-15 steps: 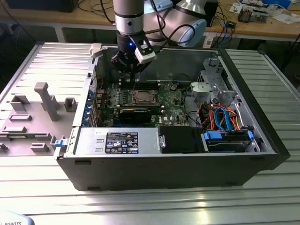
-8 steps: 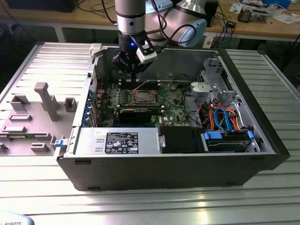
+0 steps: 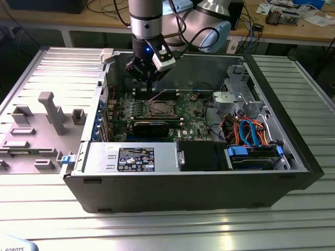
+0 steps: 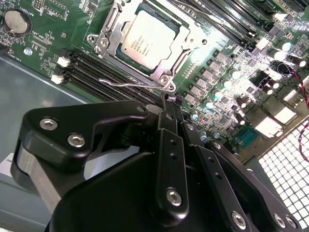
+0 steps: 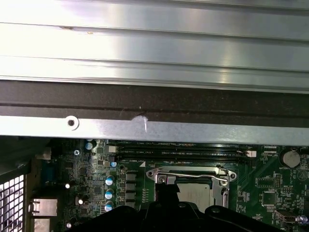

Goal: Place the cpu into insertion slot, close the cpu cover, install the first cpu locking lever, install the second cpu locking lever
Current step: 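Install the first cpu locking lever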

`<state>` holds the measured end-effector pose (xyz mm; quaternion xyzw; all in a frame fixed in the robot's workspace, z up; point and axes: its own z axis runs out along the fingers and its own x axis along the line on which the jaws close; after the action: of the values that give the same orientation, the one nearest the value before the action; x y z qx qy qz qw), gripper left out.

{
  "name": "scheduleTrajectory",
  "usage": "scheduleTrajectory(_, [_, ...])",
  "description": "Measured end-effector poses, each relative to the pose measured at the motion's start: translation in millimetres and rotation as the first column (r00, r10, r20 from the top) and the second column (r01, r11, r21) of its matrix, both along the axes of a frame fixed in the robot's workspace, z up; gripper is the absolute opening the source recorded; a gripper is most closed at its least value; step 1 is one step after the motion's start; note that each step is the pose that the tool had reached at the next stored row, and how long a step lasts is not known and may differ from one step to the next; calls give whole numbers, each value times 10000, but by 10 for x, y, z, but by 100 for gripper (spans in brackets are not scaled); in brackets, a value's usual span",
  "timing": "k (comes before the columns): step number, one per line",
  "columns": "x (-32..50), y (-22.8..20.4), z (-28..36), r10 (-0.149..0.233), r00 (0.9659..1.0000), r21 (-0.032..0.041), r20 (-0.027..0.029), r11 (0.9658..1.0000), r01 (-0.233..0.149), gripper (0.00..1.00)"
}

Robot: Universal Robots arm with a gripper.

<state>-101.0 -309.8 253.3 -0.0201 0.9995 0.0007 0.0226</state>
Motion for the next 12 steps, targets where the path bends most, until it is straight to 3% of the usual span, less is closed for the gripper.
scheduleTrajectory(1, [3, 0, -3, -1, 10000, 48, -1, 10000, 1, 11])
scheduleTrajectory(3, [12, 0, -19, -3, 10000, 217, -1, 9998, 3, 11])
scheduleTrajectory(6, [42, 0, -53, -6, 10000, 275, -1, 9996, 6, 11])
scheduleTrajectory(7, [64, 0, -72, -5, 10000, 339, -2, 9994, 5, 11])
scheduleTrajectory(8, [153, 2, -135, -5, 10000, 377, -1, 9993, 5, 11])
scheduleTrajectory(9, [207, 34, -162, -4, 10000, 377, -1, 9993, 5, 11])
scheduleTrajectory(12, [229, 59, -177, -3, 10000, 377, -1, 9993, 3, 11])
